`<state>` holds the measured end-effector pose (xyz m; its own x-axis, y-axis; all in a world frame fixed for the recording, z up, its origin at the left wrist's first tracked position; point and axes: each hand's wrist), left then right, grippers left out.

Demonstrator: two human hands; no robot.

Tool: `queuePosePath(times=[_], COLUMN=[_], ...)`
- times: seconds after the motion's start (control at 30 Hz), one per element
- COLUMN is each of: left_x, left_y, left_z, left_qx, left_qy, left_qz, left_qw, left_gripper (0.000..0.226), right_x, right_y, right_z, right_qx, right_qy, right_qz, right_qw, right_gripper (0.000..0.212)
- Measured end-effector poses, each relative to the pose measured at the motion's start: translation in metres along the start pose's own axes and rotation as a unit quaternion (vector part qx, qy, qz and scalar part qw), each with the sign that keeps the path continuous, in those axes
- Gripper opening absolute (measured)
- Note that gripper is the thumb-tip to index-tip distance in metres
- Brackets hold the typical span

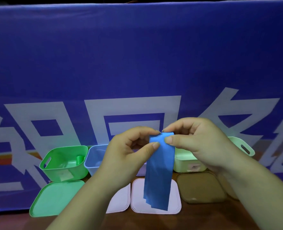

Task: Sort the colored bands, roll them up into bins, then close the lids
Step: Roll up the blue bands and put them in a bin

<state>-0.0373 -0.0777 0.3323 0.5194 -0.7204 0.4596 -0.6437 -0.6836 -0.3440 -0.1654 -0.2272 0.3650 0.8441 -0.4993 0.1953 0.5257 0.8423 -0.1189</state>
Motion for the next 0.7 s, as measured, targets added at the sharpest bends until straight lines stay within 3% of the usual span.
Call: queuePosePath(times=[0.23, 0.4, 0.7], left_x=[0.004, 0.005, 0.013], left_y=[0.035, 0.054, 0.087], left_z=[-0.022, -0.029, -0.038], left_qx=[0.002, -0.009, -0.080], left_qy=[-0.007, -0.015, -0.046], left_qz=[-0.005, -0.018, -0.014], left_qw=[1.000, 1.000, 0.996], left_gripper=[0.033, 0.035, 0.027], right_x=[-0.012, -0.021, -0.037], right_y=[-0.040, -0.061, -0.089], right_z=[-0.002, -0.006, 0.000], right_qx=[0.033, 0.134, -0.071], right_qy=[0.046, 0.100, -0.058], right_qz=[0.006, 0.026, 0.003], right_qw=[0.998, 0.986, 0.996], right_gripper=[0.012, 0.011, 0.020])
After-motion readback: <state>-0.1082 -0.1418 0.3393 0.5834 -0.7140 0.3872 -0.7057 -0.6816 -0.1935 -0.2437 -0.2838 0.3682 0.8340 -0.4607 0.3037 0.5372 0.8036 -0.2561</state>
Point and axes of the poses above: each hand's wrist, its own x-axis towards the middle knuckle, its own y-axis out of the palm, z = x × y, and after that the axes turned 7 degrees about x, right-handed
